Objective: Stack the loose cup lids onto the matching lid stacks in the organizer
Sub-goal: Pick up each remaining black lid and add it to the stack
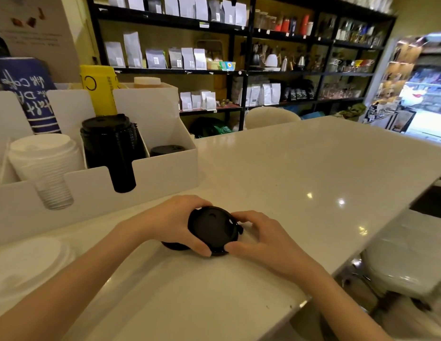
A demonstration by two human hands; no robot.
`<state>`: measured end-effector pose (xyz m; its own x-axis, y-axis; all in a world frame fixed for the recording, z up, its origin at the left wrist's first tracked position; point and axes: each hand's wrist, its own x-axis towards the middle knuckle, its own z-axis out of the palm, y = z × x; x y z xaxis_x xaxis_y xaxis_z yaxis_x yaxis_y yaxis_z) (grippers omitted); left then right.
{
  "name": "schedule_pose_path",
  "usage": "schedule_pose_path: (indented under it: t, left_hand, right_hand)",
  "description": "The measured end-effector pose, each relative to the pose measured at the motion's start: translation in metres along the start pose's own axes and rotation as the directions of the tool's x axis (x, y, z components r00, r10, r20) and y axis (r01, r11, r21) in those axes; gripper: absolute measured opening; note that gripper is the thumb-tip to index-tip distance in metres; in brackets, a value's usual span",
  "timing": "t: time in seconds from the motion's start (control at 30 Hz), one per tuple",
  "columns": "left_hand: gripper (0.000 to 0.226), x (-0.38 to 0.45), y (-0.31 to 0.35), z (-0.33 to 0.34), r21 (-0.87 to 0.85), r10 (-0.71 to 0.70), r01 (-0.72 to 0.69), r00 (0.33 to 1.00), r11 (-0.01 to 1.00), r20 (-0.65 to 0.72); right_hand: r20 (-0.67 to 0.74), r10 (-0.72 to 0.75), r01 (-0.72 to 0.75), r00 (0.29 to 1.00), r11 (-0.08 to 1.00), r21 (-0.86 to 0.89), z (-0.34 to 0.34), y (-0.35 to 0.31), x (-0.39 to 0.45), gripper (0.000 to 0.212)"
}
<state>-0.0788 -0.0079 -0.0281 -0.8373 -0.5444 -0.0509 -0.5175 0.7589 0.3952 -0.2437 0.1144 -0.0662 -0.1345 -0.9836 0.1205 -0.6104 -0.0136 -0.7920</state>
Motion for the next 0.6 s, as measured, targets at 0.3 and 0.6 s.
schedule_pose_path:
  t: [0.3,0.6]
  left_hand:
    - [0.076,-0.006,-0.008,-0.038,-0.223,-0.066,0.023,0.980,0.974,-0.187]
    - [0.086,-0.021,-0.028,-0.077,-0.431,-0.177,-0.064,0.850,0.900,-0.496]
  right_hand:
    - [-0.033,-0.085,0.088,0.996,0.986,0.139,-0.017,-0.031,0.040,0.053]
    - [-0.071,-0.237,0.246,0.969,0.946,0.212,-0.018,-0.080,0.100,0.044]
